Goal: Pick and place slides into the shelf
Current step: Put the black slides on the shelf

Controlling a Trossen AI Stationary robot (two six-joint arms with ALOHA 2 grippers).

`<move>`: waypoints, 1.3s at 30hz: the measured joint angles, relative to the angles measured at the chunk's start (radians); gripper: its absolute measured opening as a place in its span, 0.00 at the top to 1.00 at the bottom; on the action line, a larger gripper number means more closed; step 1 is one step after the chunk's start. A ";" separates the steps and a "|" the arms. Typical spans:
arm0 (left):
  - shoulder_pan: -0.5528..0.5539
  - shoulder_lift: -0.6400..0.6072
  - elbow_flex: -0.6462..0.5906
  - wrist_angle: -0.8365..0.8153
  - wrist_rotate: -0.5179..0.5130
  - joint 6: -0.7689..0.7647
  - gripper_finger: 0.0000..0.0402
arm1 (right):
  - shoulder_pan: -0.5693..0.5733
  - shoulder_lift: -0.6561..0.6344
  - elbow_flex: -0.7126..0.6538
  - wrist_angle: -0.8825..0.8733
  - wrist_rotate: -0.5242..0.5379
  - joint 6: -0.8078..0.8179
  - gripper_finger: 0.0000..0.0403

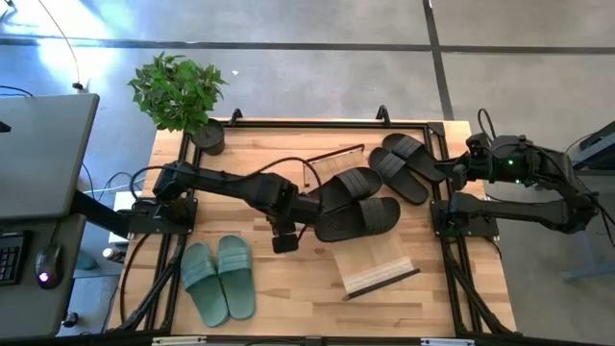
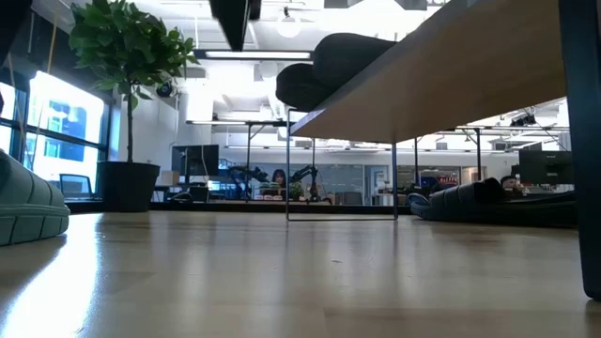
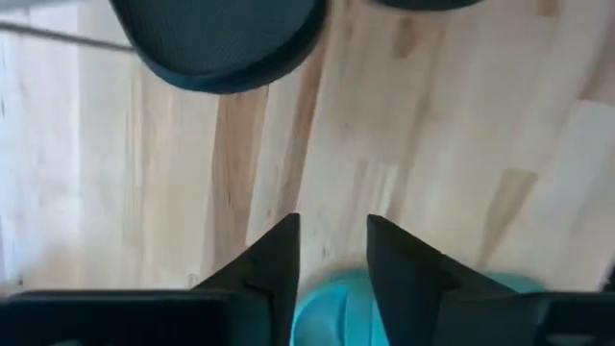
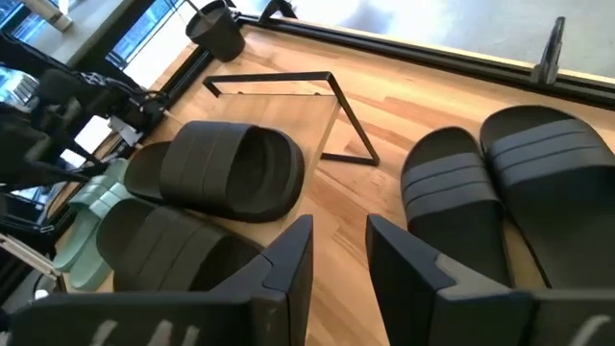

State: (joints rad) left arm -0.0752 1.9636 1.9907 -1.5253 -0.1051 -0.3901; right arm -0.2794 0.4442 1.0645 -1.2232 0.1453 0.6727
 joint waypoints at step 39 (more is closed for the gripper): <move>0.135 -0.008 -0.125 0.270 -0.058 0.139 0.99 | 0.000 0.000 0.000 0.000 -0.001 0.000 0.78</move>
State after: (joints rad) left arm 0.0599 1.9560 1.8660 -1.2553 -0.1636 -0.2509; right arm -0.2794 0.4442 1.0645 -1.2232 0.1448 0.6727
